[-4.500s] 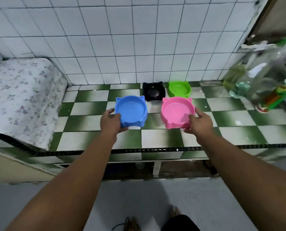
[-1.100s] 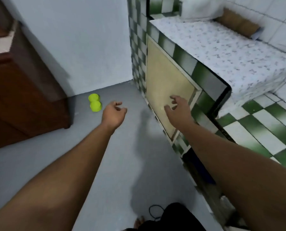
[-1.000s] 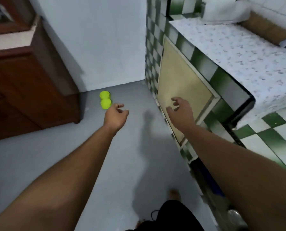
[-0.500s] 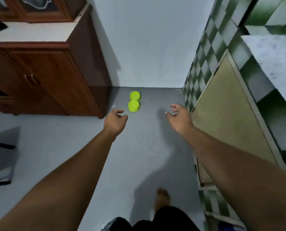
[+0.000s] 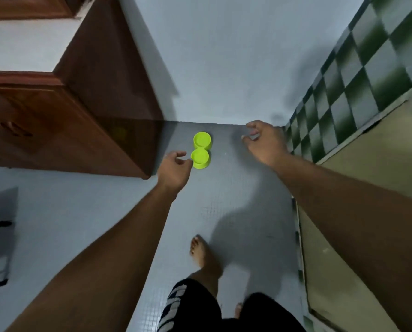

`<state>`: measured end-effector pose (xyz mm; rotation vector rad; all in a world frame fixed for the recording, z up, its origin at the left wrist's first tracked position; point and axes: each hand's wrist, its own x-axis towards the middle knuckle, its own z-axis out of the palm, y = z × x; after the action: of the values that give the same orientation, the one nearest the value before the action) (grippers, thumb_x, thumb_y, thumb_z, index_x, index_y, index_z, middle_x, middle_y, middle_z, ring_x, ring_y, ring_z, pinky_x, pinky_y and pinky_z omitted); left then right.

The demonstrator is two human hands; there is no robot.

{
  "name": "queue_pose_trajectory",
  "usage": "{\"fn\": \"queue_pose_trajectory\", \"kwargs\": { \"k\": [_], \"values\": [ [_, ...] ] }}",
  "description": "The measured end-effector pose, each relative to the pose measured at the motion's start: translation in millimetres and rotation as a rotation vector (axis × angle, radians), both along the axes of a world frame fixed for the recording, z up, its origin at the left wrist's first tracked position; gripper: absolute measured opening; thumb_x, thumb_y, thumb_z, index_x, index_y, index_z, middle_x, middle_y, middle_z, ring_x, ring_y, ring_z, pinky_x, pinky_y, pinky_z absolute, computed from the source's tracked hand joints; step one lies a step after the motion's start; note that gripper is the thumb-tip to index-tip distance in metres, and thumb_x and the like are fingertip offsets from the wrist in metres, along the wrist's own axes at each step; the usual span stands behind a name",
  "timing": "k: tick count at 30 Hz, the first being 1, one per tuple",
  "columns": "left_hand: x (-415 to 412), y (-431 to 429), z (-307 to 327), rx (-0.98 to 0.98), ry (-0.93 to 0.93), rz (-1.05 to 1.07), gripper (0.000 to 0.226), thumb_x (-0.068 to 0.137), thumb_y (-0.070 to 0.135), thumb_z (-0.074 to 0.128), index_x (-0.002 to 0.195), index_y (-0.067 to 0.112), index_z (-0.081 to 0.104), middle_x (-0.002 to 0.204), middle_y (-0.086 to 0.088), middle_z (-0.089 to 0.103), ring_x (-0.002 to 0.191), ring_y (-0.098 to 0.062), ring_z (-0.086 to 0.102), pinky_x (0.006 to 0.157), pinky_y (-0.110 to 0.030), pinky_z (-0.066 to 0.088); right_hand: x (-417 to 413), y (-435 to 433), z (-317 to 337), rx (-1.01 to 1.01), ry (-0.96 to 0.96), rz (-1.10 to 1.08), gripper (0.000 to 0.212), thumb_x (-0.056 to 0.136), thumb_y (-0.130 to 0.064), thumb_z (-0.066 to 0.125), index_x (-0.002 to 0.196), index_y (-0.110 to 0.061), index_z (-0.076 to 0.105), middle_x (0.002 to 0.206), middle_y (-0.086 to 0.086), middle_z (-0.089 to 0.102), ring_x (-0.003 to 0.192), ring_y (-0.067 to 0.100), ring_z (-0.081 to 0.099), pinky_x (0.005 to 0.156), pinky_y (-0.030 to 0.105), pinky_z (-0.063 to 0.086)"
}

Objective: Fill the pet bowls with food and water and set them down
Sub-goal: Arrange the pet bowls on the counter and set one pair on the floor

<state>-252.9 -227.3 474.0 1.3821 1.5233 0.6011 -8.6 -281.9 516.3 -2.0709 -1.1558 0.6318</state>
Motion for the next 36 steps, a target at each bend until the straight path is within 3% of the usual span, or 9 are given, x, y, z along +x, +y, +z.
{"fn": "queue_pose_trajectory", "kwargs": {
  "k": [5,9,16,22,25,28,30,33,36],
  "values": [
    [31,88,-68,-0.075,0.0,0.023,0.043,0.073,0.042,0.065,0.11,0.02,0.067,0.076,0.002,0.065,0.071,-0.023,0.062,0.082,-0.045,0.06,20,94,-71,-0.039,0.094,-0.03,0.034,0.09,-0.018,0.069,0.121,-0.008,0.062,0.109,0.01,0.065,0.096,0.022,0.061,0.091,0.032,0.051],
    [60,135,-136,-0.168,-0.071,0.118,0.034,0.073,0.04,0.065,0.104,0.026,0.065,0.08,0.0,0.065,0.078,-0.022,0.064,0.087,-0.054,0.059,30,165,-144,-0.071,0.144,-0.074,0.033,0.088,-0.023,0.072,0.119,-0.013,0.066,0.103,0.005,0.066,0.088,0.015,0.059,0.093,0.039,0.053],
    [98,203,-288,-0.293,-0.202,0.352,0.019,0.095,0.019,0.067,0.113,0.016,0.064,0.083,-0.004,0.063,0.062,-0.016,0.06,0.084,-0.051,0.059,58,286,-304,-0.106,0.16,0.044,0.029,0.087,-0.023,0.071,0.113,-0.013,0.068,0.093,0.004,0.065,0.085,0.016,0.061,0.087,0.034,0.053],
    [114,251,-455,-0.384,-0.29,0.532,0.024,0.095,0.019,0.068,0.118,0.016,0.064,0.096,-0.011,0.063,0.076,-0.021,0.062,0.078,-0.044,0.061,86,376,-467,-0.146,0.152,0.097,0.03,0.087,-0.027,0.072,0.114,-0.014,0.067,0.096,0.005,0.067,0.095,0.023,0.067,0.092,0.035,0.053],
    [119,265,-529,-0.428,-0.339,0.599,0.022,0.095,0.019,0.068,0.116,0.02,0.061,0.104,-0.009,0.061,0.09,-0.022,0.06,0.069,-0.037,0.057,95,415,-537,-0.164,0.141,0.125,0.032,0.088,-0.026,0.072,0.116,-0.01,0.067,0.101,0.008,0.069,0.099,0.024,0.067,0.094,0.035,0.052],
    [126,273,-594,-0.446,-0.341,0.669,0.032,0.095,0.018,0.068,0.124,0.022,0.056,0.102,-0.008,0.061,0.084,-0.019,0.059,0.071,-0.039,0.057,100,451,-602,-0.19,0.115,0.185,0.037,0.089,-0.027,0.072,0.12,-0.008,0.066,0.109,0.013,0.07,0.104,0.026,0.067,0.094,0.033,0.052],
    [131,275,-626,-0.436,-0.346,0.712,0.048,0.091,0.022,0.072,0.135,0.023,0.052,0.109,-0.01,0.065,0.081,-0.02,0.063,0.082,-0.043,0.059,99,473,-635,-0.225,0.096,0.224,0.044,0.091,-0.027,0.07,0.127,-0.004,0.062,0.122,0.015,0.066,0.113,0.026,0.063,0.098,0.03,0.047],
    [135,277,-658,-0.444,-0.314,0.744,0.077,0.081,0.033,0.076,0.149,0.02,0.045,0.13,-0.013,0.064,0.11,-0.03,0.066,0.101,-0.055,0.053,97,501,-673,-0.264,0.052,0.272,0.061,0.094,-0.034,0.065,0.142,0.0,0.047,0.147,0.017,0.05,0.135,0.028,0.048,0.113,0.033,0.036],
    [137,279,-670,-0.408,-0.289,0.702,0.057,0.093,0.023,0.07,0.147,0.02,0.05,0.132,-0.015,0.065,0.117,-0.032,0.065,0.102,-0.059,0.051,92,508,-693,-0.32,0.03,0.319,0.057,0.097,-0.035,0.061,0.143,-0.004,0.048,0.147,0.016,0.051,0.135,0.029,0.048,0.107,0.029,0.038]
  ]
}}
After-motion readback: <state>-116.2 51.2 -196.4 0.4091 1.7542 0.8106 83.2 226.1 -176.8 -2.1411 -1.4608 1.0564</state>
